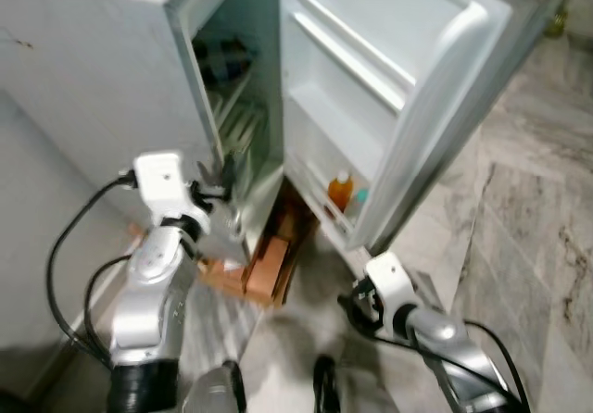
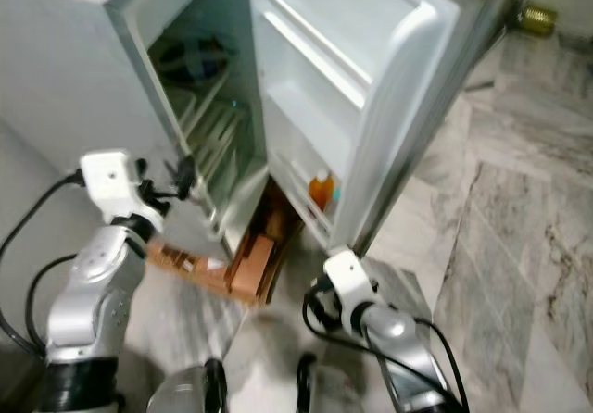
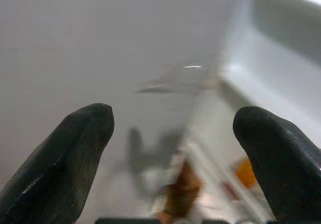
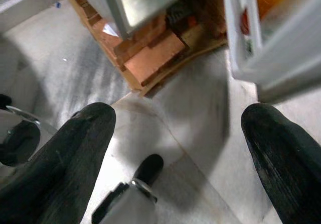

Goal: Restocking fridge

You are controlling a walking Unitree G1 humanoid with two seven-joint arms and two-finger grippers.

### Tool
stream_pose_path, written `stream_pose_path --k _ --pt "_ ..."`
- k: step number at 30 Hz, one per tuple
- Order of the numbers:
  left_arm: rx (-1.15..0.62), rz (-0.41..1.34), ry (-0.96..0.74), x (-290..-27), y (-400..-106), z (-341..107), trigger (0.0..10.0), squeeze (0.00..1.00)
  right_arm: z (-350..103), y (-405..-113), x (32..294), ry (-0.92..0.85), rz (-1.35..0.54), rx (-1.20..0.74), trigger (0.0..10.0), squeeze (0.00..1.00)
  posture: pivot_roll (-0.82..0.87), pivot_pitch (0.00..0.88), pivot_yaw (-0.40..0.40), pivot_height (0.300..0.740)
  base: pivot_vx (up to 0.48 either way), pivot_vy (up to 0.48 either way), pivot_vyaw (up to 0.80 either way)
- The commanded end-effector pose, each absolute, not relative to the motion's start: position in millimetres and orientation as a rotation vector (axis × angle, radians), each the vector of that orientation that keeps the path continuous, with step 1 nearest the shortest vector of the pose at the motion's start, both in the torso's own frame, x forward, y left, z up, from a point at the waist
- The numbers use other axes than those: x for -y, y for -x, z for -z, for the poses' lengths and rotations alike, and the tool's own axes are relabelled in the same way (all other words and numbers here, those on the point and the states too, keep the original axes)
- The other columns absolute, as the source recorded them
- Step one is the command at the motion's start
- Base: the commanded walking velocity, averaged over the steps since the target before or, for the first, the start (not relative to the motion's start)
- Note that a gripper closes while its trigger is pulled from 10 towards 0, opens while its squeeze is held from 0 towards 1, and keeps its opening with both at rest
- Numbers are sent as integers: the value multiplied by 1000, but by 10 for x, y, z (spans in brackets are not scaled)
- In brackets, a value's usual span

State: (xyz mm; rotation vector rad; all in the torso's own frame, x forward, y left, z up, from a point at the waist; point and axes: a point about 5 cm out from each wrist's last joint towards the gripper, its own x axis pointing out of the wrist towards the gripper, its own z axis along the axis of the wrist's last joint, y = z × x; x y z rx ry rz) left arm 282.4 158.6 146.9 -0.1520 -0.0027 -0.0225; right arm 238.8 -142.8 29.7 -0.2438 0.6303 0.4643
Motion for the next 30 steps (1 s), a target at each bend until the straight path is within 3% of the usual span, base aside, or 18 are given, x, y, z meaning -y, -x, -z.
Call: stream_pose_path --k 1,16,22,30 --pt "16 63 168 -1549 -2773 -1503 10000 0 -255 -2356 1441 239 -463 -648 10000 0 9 143 -14 740 0 0 0" --pt "-6 30 -36 -1563 -2457 -1422 10000 0 -255 -2391 1476 240 -448 -632 10000 0 36 152 0 740 0 0 0" --pt "21 41 -35 -1523 -2434 -1480 10000 0 -332 -2475 1461 248 -415 -590 10000 0 42 161 6 740 0 0 0" --pt "-7 40 -37 -1532 -2448 -1405 10000 0 -361 -2497 1422 248 -420 -562 10000 0 28 165 0 740 0 -108 -449"
